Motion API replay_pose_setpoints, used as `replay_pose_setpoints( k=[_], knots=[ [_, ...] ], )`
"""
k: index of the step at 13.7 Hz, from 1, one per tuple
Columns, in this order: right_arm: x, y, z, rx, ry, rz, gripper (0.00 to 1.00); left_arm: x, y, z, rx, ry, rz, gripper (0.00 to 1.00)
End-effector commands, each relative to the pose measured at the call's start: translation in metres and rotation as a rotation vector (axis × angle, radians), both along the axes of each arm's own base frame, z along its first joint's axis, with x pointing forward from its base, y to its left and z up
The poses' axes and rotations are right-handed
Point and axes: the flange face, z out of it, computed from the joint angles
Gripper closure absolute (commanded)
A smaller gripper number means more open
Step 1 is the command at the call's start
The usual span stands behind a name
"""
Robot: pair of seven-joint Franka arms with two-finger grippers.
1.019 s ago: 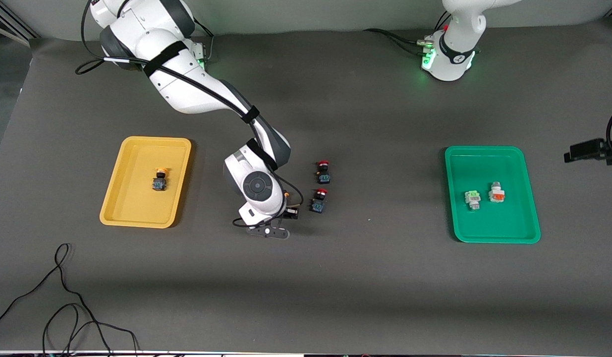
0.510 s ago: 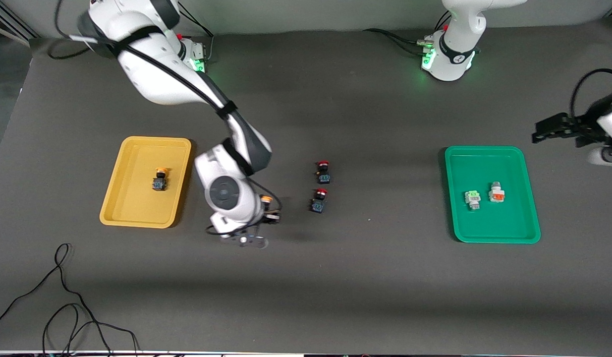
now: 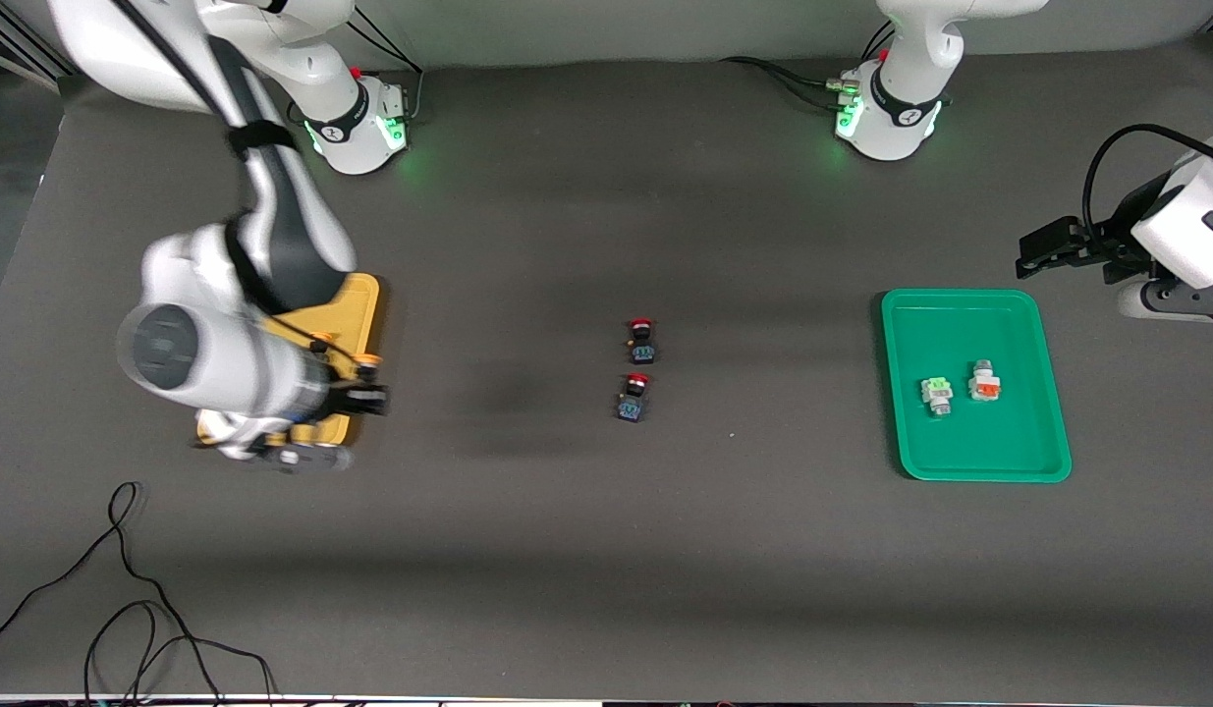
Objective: Place green and yellow buttons in trays
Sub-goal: 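Release the orange button while the right gripper carries the blue button, then lower the blue button into the yellow tray and open the right gripper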
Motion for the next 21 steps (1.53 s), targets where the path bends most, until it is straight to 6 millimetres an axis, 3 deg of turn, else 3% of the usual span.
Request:
replay_pose_setpoints(
  k=[1, 4, 6, 10, 16, 19, 21],
  knots=[
    [-0.03, -0.068, 0.005, 0.043, 0.013, 0.072, 1.0, -0.007, -0.003, 0.003, 0.01, -0.016, 0.014, 0.0],
    [-0.045, -0.141, -0.024, 0.07, 0.054, 0.122, 1.0, -0.007, -0.004, 0.002, 0.01, -0.015, 0.01, 0.0],
    [-0.054, -0.167, -0.041, 0.082, 0.06, 0.148, 1.0, -0.007, -0.002, 0.002, 0.019, -0.015, -0.001, 0.0],
    [-0.094, -0.175, -0.108, 0.054, -0.017, 0.192, 1.0, -0.008, -0.004, 0.003, 0.06, -0.021, -0.018, 0.0],
    [-0.111, -0.209, -0.185, 0.01, -0.026, 0.157, 1.0, -0.008, -0.004, 0.002, 0.071, -0.016, -0.029, 0.0],
    [-0.116, -0.225, -0.206, -0.01, -0.011, 0.116, 1.0, -0.008, -0.004, 0.002, 0.067, -0.015, -0.028, 0.0],
    [-0.117, -0.225, -0.212, -0.011, -0.001, 0.111, 1.0, -0.004, -0.003, 0.005, 0.059, -0.033, -0.024, 0.0]
  ],
)
